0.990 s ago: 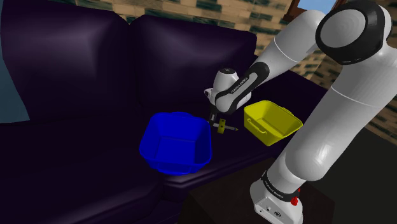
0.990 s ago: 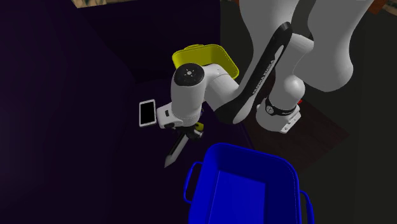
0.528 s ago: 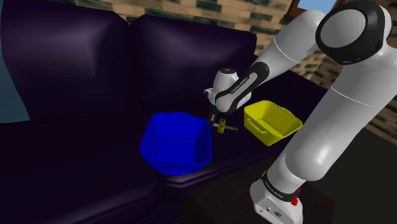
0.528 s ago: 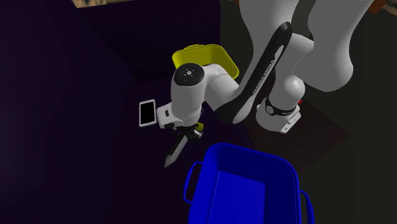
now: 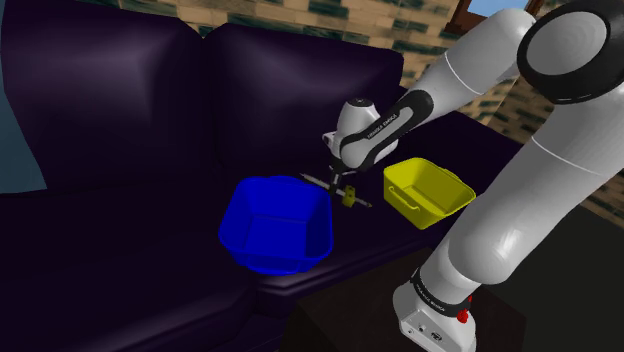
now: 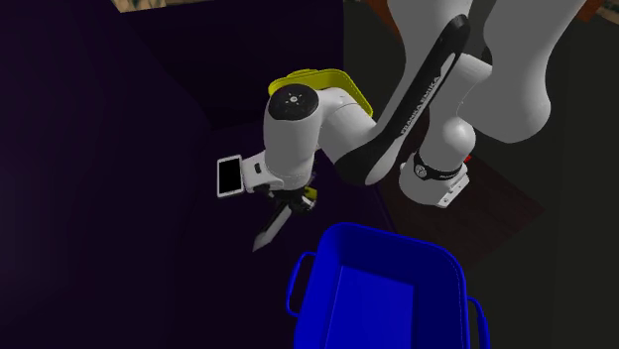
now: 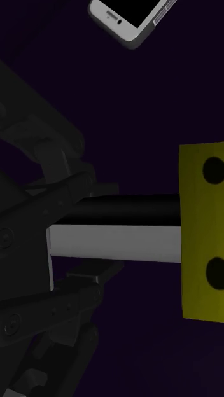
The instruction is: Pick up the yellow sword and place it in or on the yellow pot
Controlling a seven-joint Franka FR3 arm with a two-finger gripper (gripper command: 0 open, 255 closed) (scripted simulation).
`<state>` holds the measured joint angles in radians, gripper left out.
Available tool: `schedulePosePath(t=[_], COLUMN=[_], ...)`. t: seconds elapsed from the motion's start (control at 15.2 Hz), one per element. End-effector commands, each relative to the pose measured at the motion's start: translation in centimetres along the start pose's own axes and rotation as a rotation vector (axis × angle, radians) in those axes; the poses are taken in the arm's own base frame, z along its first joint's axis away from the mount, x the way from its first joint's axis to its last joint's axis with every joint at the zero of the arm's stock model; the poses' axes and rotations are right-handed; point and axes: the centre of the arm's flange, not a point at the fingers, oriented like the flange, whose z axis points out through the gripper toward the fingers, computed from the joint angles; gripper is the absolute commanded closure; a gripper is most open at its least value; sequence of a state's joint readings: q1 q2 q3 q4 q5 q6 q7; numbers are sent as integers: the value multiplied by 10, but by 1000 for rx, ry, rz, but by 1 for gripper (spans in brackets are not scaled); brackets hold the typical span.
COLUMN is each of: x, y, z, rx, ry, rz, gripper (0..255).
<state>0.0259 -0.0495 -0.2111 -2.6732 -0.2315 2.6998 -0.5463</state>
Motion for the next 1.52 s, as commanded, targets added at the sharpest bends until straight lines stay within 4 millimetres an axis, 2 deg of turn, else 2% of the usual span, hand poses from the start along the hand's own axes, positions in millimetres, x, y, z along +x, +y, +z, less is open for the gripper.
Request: schedulePosePath(t=[0.0,1.45], x=[-1,-1], y=[1,15], z=[-11,-127], rx=[0,0], ry=[0,0], rz=[0,0], gripper=[255,255])
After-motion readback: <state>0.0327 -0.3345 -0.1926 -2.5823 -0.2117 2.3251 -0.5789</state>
